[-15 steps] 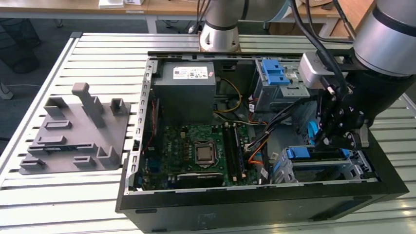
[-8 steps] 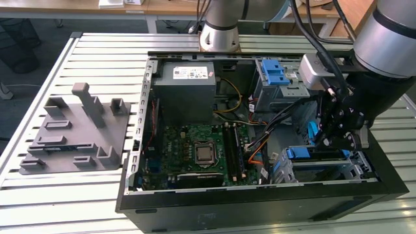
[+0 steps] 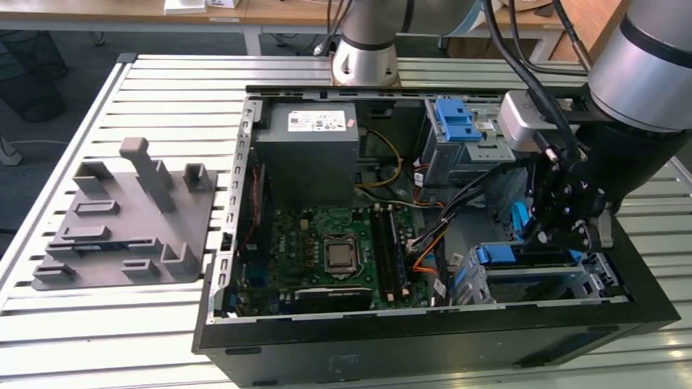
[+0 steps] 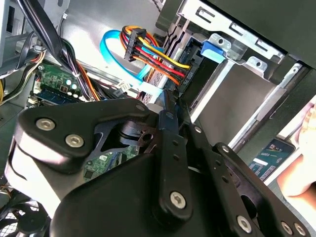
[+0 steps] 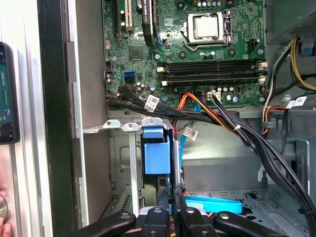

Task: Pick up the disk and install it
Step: 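Insert the second disk wire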

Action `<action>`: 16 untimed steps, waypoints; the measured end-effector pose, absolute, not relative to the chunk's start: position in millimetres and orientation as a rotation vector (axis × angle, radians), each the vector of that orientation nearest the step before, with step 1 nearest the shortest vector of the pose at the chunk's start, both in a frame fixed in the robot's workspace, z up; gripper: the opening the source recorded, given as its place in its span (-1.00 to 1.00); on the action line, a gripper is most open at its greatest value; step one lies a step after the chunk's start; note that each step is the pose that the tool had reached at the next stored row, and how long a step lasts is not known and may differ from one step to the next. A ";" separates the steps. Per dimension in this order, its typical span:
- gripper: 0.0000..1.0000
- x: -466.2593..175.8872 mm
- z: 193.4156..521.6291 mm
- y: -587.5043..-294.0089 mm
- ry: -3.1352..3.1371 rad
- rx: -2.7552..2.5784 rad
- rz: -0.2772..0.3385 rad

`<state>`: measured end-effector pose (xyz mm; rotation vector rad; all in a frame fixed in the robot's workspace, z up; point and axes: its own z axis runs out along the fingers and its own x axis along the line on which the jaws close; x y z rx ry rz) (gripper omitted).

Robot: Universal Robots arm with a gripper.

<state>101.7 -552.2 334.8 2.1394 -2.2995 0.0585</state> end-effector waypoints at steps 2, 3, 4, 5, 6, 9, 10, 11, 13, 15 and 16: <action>-0.68 102.2 334.2 -552.2 -2.299 2.139 0.057; -0.68 102.5 333.8 -552.2 -2.299 2.139 0.057; -0.68 102.9 333.4 -552.2 -2.298 2.138 0.056; -0.68 103.4 332.9 -552.2 -2.298 2.138 0.055; -0.68 103.8 332.4 -552.2 -2.298 2.138 0.055; -0.68 104.5 330.4 -552.4 -2.297 2.137 0.054; -0.68 104.6 329.6 -552.4 -2.297 2.137 0.055; -0.68 104.7 329.0 -552.4 -2.296 2.137 0.055; -0.68 104.7 328.5 -552.4 -2.297 2.137 0.054; -0.68 104.7 328.3 -552.4 -2.297 2.137 0.053; -0.68 104.7 327.7 -552.3 -2.298 2.138 0.052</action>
